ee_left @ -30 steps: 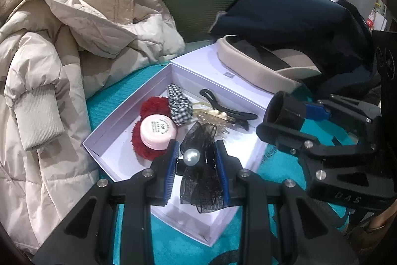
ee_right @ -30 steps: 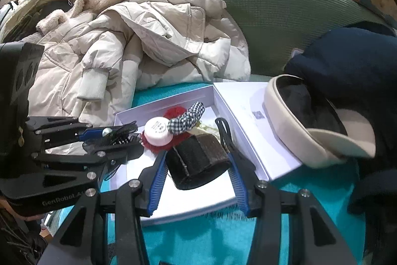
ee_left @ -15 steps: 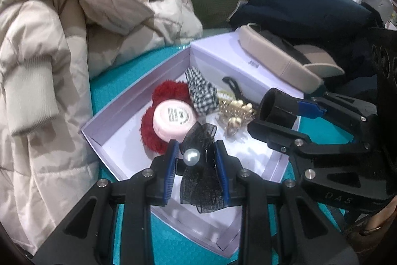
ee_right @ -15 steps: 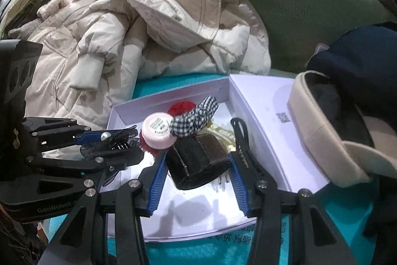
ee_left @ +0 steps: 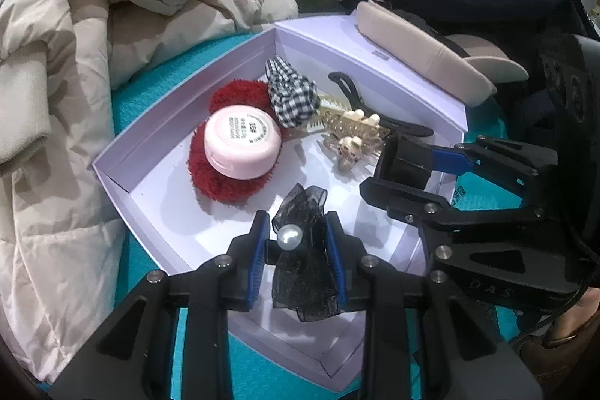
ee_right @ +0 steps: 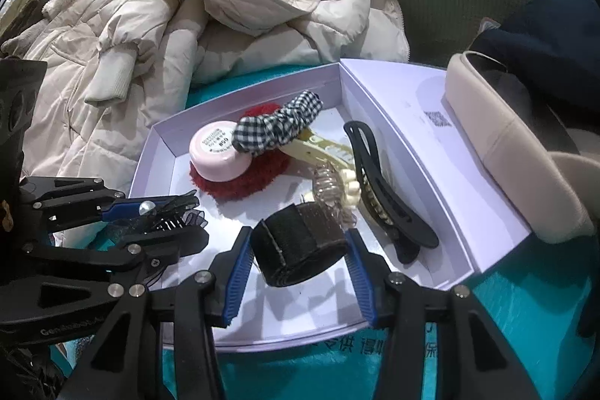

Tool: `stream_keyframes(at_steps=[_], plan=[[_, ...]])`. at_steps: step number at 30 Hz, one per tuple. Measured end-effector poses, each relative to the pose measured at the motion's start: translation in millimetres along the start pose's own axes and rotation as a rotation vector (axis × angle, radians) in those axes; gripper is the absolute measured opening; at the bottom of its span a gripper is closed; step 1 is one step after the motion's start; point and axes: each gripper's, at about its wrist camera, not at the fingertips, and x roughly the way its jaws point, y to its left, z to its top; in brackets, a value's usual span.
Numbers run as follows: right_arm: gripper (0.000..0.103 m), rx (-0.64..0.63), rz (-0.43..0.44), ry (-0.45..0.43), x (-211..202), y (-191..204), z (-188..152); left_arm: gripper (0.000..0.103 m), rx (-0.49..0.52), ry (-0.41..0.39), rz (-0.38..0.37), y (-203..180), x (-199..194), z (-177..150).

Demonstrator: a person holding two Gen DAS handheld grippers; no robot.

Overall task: Organize objects
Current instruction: 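Lift and carry both hair ties over the white box with both tools, then open both tools to drop the hair ties into the box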

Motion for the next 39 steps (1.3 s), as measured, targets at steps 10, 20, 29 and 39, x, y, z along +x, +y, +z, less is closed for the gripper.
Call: stream_keyframes(at_steps=[10, 20, 29, 39], plan=[[0.049, -0.007, -0.019, -0.005, -0.6, -4.1, -4.0, 0.028, 0.022, 0.063, 0.012, -4.5, 26.3, -3.4], [0.049, -0.026, -0.011, 0.017, 12.1, -4.2, 2.3, 0.028, 0.030, 0.076, 0.043, 2.5, 46.6, 0.2], [0.049, -0.042, -0.050, 0.022, 14.2, -3.1, 0.6, 0.028, 0.024, 0.078, 0.070, 5.5, 57.7, 4.8], [0.049, -0.048, -0.069, -0.024, 10.9, -2.6, -4.3, 0.028, 0.018, 0.065, 0.085, 2.7, 52.8, 5.0]])
